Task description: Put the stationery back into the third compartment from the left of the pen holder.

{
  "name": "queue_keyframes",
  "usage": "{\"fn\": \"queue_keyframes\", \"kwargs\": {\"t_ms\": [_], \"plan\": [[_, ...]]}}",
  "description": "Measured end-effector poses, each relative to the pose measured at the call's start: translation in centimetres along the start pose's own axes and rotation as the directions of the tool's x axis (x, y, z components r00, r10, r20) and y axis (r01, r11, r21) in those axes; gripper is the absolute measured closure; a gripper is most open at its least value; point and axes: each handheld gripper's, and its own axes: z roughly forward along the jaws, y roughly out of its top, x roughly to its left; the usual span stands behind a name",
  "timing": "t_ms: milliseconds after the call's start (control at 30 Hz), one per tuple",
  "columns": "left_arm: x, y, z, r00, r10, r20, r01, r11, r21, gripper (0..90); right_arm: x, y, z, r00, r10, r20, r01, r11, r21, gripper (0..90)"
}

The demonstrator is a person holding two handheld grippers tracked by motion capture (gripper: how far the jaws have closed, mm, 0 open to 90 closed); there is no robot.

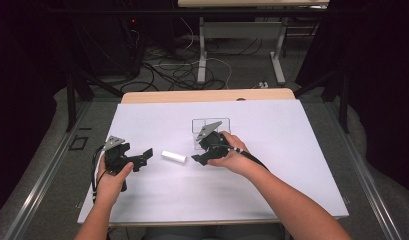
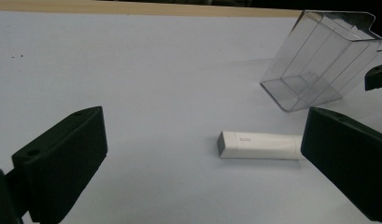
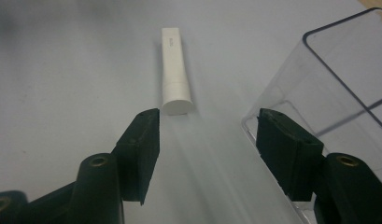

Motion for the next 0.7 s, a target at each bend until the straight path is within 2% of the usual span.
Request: {"fn": "queue_keyframes", "kwargs": {"t_ms": [67, 267, 433, 700], "plan": [[0.0, 0.0, -0.1, 1.0, -0.001, -0.004, 0.001, 1.0, 0.004, 0.4, 0.1, 0.3, 0.6, 0.9999, 0.014, -0.006, -0.014, 1.0, 0.007, 39.5], [0.1, -0.1, 0.0, 1.0, 0.001, -0.002, -0.001, 1.0, 0.0, 0.4, 0.6, 0.8, 1.7, 0.9998, 0.011, -0.017, -0.011, 1.0, -0.006, 41.4], [0.0, -0.3, 0.1, 1.0, 0.0, 0.001, 0.0, 0.9998, 0.018, 0.5, 0.8, 1.0, 2.8, 0.9998, -0.007, -0.021, 0.007, 1.0, -0.006, 42.2], [0.0, -0.6, 0.6, 0.9999, 0.014, -0.002, -0.014, 0.9996, 0.023, 0.6, 1.0, 1.1, 4.8, 0.9995, 0.005, -0.032, -0.005, 1.0, 0.01, 44.5]]}}
